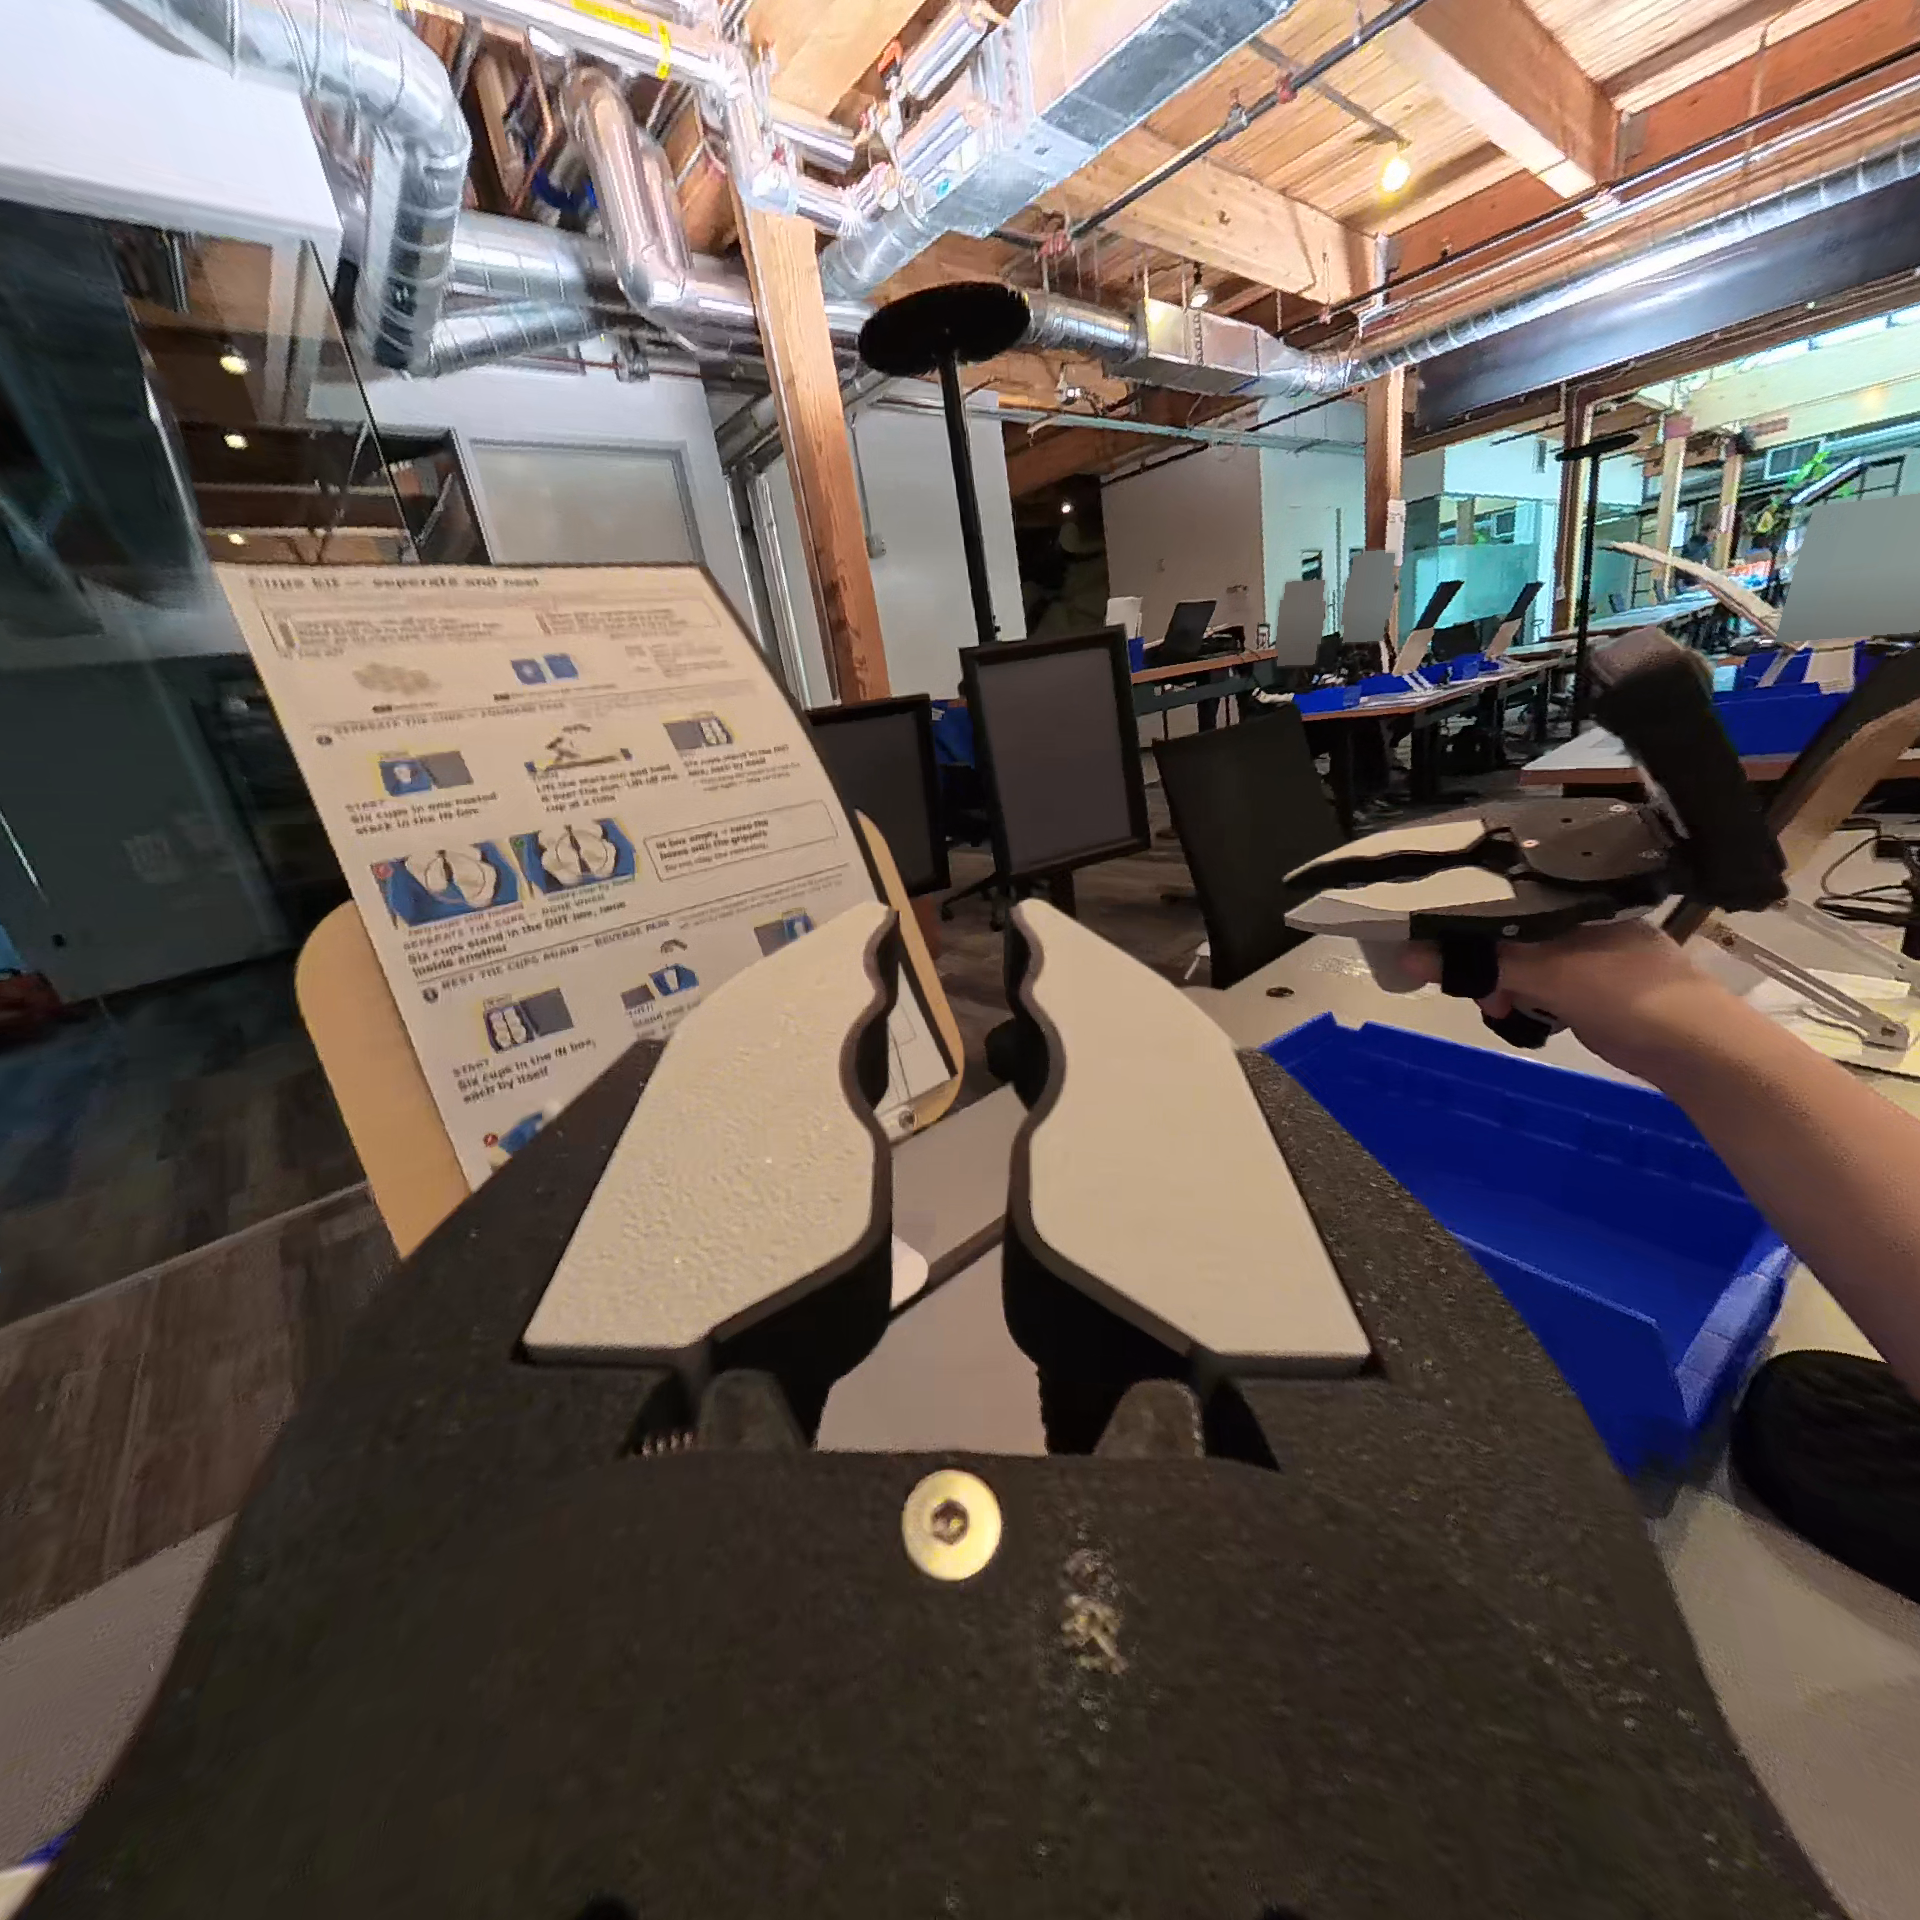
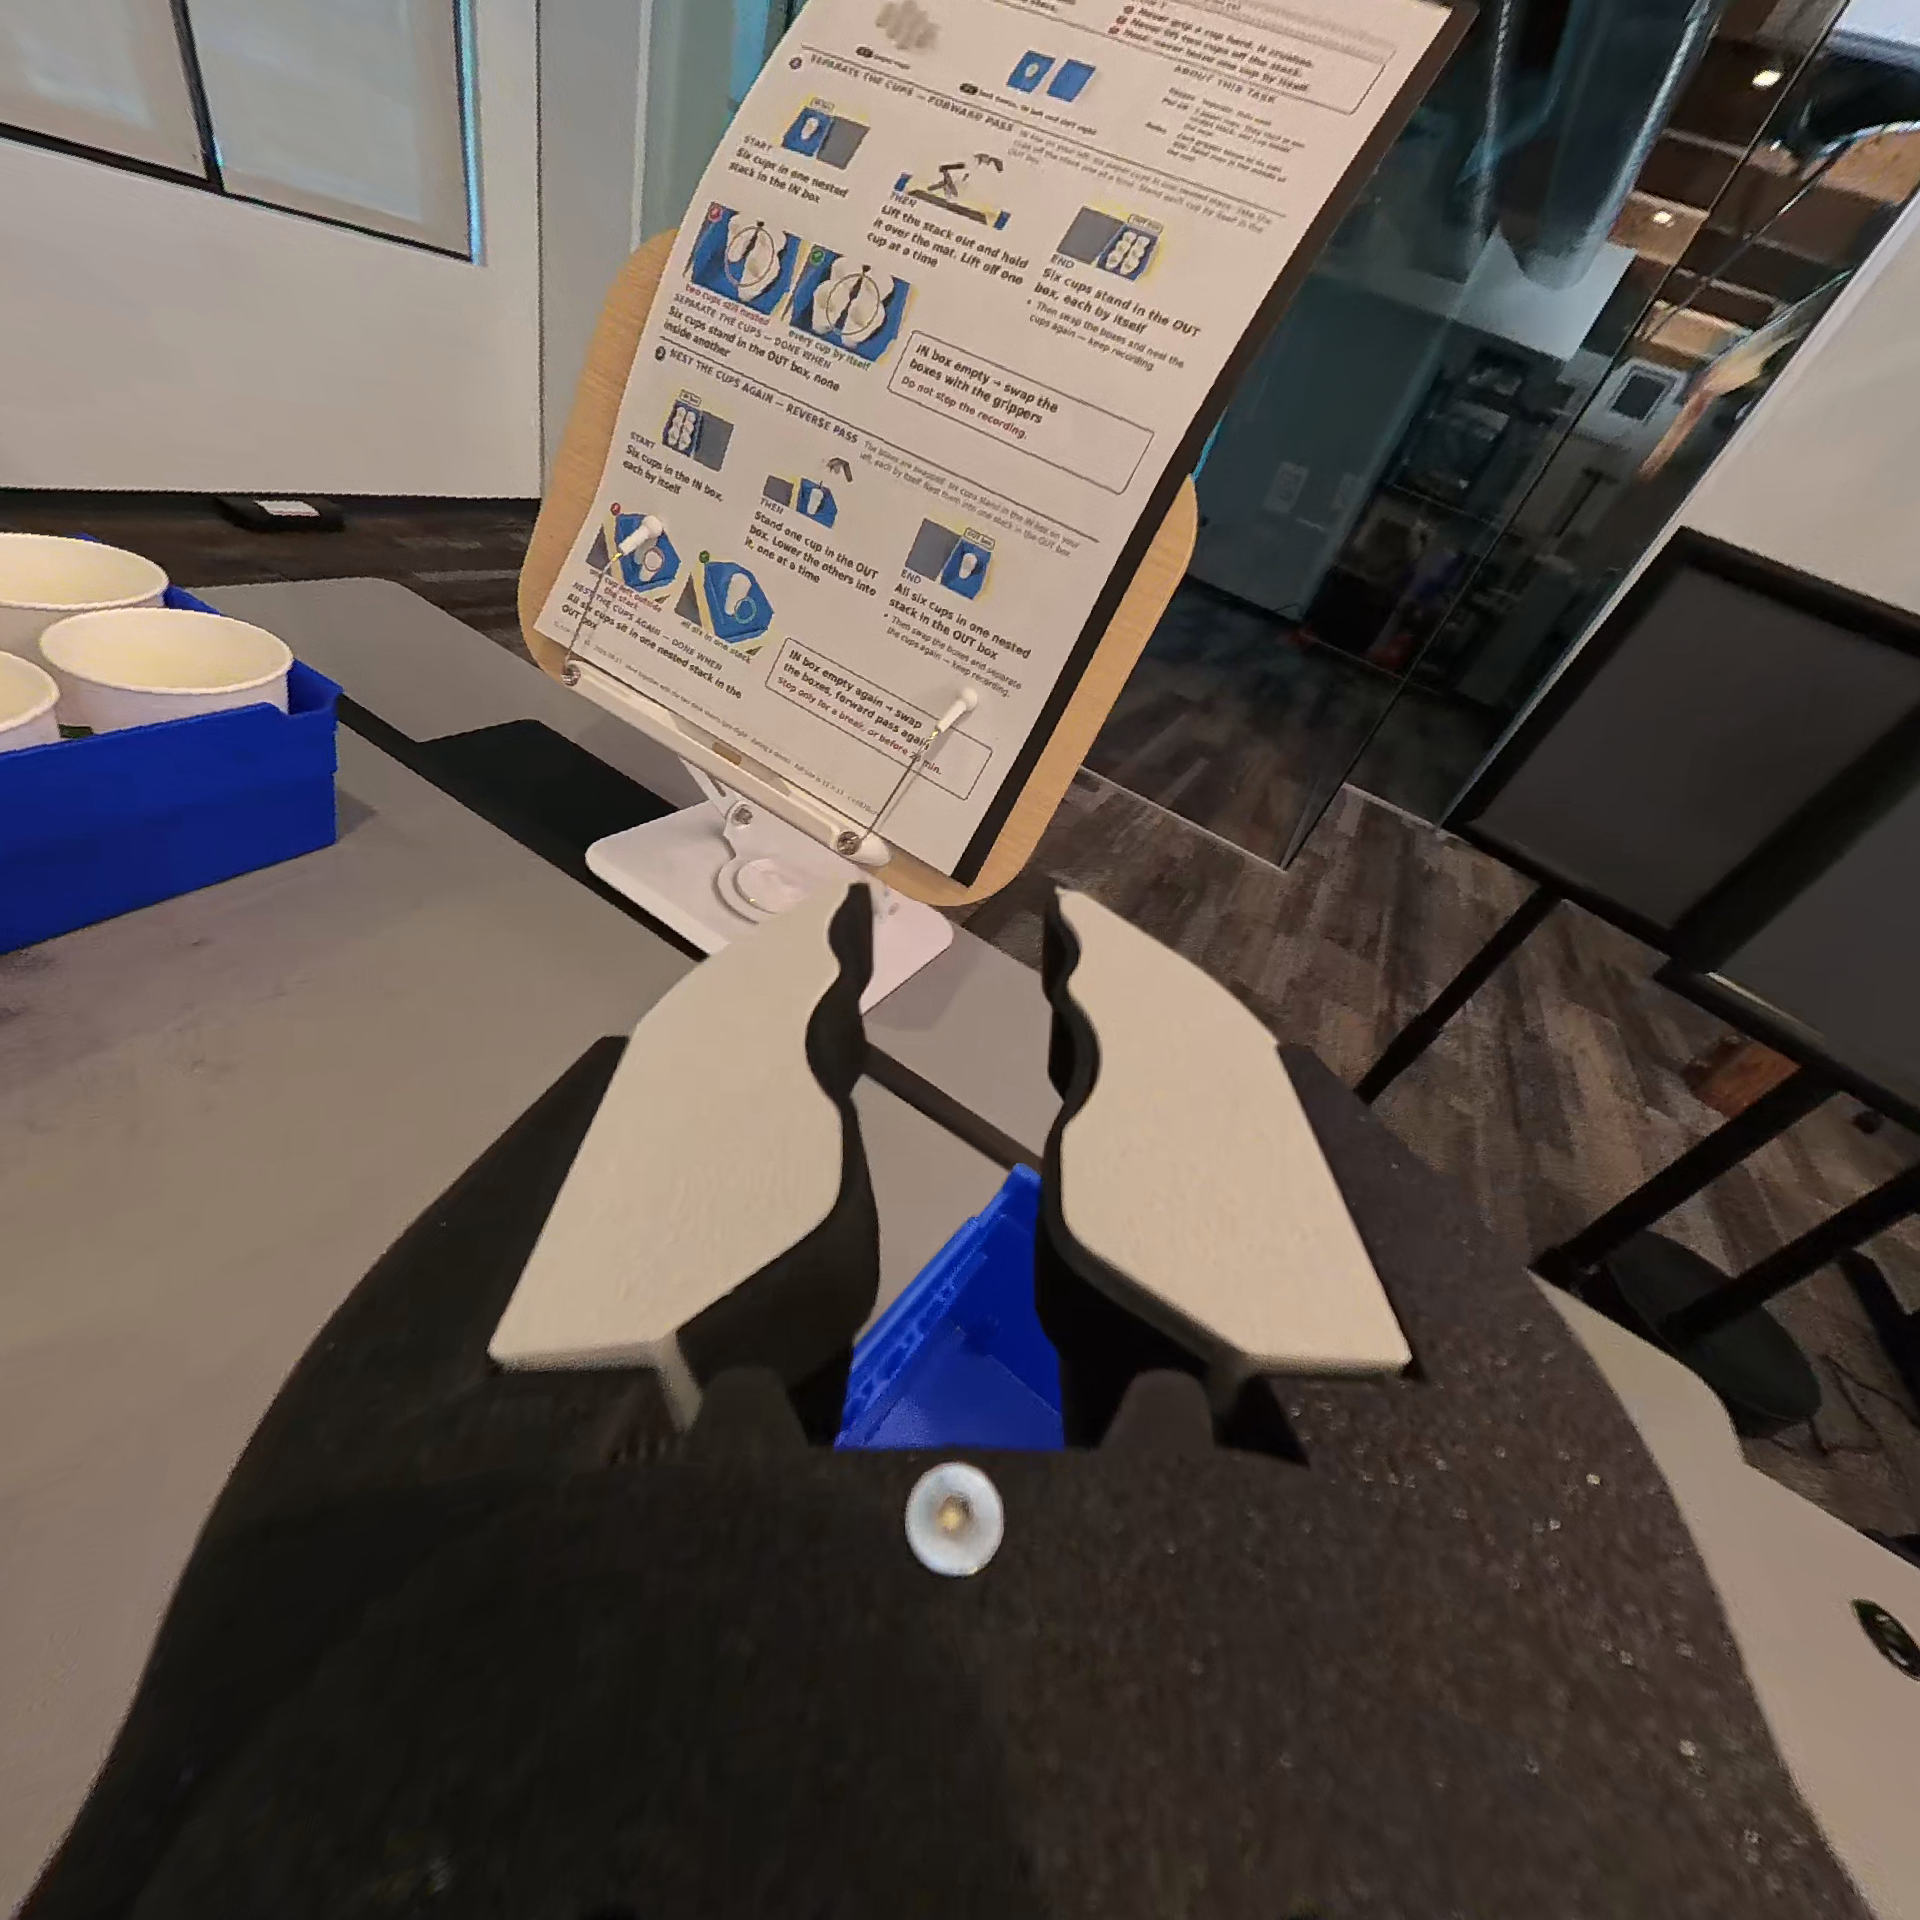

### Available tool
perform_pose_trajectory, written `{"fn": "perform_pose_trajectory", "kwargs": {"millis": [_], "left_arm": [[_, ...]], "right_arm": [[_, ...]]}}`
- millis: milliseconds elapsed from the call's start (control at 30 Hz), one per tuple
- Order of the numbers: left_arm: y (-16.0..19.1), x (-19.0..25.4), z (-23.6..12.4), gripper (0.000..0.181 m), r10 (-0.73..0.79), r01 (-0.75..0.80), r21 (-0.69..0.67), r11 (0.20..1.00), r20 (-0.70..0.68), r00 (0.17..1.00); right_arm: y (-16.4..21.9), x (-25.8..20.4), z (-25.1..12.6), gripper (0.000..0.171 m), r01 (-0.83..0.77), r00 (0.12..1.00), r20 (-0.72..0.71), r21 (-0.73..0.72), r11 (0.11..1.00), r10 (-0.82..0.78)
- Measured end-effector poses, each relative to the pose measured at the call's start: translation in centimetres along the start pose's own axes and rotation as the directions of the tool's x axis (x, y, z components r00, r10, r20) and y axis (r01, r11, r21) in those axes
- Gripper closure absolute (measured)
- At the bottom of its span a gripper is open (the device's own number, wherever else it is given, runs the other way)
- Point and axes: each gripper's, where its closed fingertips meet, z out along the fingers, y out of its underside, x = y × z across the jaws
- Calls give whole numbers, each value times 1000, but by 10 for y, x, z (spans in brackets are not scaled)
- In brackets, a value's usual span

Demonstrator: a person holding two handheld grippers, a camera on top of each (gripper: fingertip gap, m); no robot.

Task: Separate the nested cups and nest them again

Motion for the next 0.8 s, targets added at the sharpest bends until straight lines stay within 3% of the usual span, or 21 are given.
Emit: {"fn": "perform_pose_trajectory", "kwargs": {"millis": [267, 433, 600, 800], "left_arm": [[36, -6, 1, 181, -71, 67, -68, 995, -53, 996], [46, 3, 6, 181, -102, 92, -108, 990, -86, 991], [44, -3, 2, 181, -30, 27, -117, 993, -28, 999], [42, -9, 0, 181, -54, 53, -100, 994, -8, 999]], "right_arm": [[4, -5, 6, 141, 32, 999, -17, -11, 999, -32], [-7, -7, 0, 142, 34, 999, -36, 41, 999, -33], [-9, -7, -6, 142, 13, 1000, -25, 44, 999, -12], [0, -10, 2, 142, 17, 1000, -11, 16, 1000, -17]]}}
